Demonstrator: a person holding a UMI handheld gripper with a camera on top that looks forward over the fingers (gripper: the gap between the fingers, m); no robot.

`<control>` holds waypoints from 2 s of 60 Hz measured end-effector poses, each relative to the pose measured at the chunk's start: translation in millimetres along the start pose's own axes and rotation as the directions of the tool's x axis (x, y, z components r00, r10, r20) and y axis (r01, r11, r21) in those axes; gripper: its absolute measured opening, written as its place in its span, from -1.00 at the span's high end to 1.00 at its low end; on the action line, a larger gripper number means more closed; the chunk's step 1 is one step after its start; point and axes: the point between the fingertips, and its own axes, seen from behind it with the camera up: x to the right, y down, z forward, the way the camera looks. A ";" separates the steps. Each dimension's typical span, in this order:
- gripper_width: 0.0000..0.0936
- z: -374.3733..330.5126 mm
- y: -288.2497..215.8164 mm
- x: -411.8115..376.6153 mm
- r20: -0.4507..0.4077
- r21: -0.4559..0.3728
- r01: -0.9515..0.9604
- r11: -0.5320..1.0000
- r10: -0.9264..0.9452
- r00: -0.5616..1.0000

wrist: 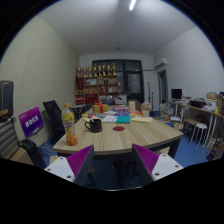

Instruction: Pour water

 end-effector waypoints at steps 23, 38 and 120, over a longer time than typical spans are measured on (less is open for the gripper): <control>-0.76 20.9 4.2 -19.3 0.031 0.015 0.040 0.999 -0.041 0.999; -0.76 50.9 -4.4 -70.0 0.123 0.077 0.073 0.994 -0.083 0.989; 0.34 365.8 -74.3 -296.3 0.218 -0.408 -0.880 0.244 0.962 0.165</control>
